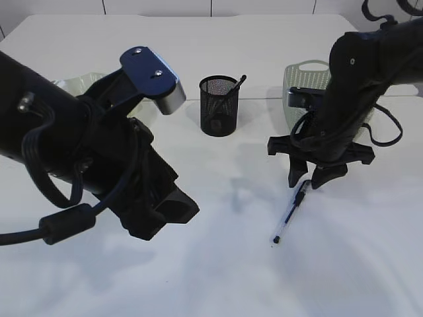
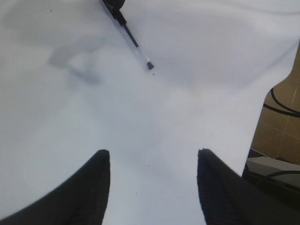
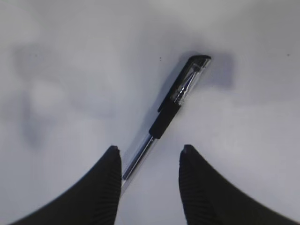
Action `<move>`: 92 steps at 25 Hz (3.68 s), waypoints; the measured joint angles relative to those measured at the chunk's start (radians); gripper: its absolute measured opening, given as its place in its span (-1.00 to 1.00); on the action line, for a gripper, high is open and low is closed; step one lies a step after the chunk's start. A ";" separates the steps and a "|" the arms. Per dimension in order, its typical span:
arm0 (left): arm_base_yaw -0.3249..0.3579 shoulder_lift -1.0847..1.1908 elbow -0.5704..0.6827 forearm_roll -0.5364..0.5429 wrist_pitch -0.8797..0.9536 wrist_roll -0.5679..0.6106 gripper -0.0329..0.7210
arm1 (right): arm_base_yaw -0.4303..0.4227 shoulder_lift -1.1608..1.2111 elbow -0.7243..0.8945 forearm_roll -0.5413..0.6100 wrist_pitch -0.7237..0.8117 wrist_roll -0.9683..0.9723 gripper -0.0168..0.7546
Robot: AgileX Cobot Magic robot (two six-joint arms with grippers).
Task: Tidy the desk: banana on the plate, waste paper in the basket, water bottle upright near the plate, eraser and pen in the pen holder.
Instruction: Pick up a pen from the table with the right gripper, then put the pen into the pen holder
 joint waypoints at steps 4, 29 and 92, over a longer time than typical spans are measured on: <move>0.000 0.000 0.000 0.004 0.006 0.000 0.21 | 0.000 0.055 0.000 -0.002 -0.012 0.024 -0.18; 0.000 0.000 0.000 0.009 0.020 0.000 0.21 | 0.000 0.138 0.002 -0.042 -0.078 0.059 -0.58; 0.295 -0.201 0.084 0.943 0.117 -1.089 0.13 | 0.071 -0.162 0.007 -0.049 -0.631 -0.268 -0.84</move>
